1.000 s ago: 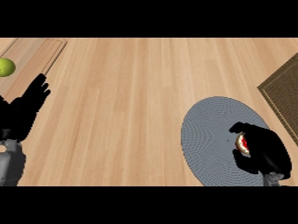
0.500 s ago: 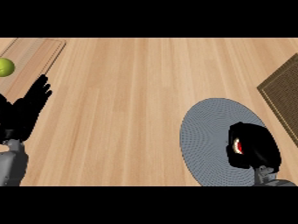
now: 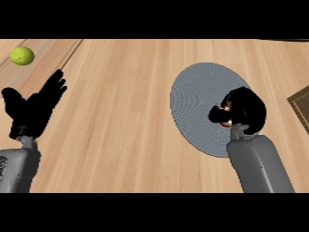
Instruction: Pick the cupcake from the placemat and place it in the basket
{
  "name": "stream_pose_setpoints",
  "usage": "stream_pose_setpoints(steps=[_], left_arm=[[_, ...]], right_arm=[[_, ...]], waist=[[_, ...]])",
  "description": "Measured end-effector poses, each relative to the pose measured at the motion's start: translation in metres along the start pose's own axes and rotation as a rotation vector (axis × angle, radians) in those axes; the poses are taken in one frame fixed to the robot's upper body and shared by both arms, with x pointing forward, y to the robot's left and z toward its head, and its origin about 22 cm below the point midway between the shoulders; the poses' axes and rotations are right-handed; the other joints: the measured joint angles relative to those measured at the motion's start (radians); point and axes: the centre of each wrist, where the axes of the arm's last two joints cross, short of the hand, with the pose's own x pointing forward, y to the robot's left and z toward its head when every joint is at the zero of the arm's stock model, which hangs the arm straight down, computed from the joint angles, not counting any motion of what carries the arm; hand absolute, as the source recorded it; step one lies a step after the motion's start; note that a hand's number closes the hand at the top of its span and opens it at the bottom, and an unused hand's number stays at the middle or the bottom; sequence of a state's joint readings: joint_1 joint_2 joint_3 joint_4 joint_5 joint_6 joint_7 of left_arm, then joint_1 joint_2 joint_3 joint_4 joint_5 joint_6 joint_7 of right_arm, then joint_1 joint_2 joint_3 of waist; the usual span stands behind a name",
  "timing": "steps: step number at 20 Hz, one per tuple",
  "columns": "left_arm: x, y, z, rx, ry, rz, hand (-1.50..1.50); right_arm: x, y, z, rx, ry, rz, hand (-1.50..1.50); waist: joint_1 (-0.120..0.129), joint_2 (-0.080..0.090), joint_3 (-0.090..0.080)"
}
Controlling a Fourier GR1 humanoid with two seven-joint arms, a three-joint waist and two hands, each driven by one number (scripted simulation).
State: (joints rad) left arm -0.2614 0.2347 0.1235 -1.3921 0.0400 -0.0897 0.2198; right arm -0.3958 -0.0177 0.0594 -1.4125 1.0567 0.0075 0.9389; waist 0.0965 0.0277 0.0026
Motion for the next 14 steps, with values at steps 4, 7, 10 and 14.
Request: stream_pose_setpoints(steps=[4,7,10,14], left_arm=[[0.005,-0.006,-0.006,-0.019,-0.008,-0.003,0.0],[0.005,-0.01,-0.007,-0.035,-0.005,-0.003,0.0],[0.005,-0.011,-0.008,-0.029,0.003,-0.001,0.0],[0.005,-0.005,-0.008,-0.009,0.013,-0.006,0.0]], right_arm=[[0.045,-0.017,-0.001,-0.108,-0.011,-0.195,1.5],[0.076,-0.031,0.003,-0.225,-0.087,-0.313,1.5],[0.108,-0.041,0.009,-0.35,-0.153,-0.357,1.5],[0.145,-0.056,0.013,-0.481,-0.187,-0.364,1.5]], waist=[[0.02,0.003,0.0],[0.03,0.002,-0.001],[0.024,-0.002,-0.003],[0.007,-0.008,-0.005]])
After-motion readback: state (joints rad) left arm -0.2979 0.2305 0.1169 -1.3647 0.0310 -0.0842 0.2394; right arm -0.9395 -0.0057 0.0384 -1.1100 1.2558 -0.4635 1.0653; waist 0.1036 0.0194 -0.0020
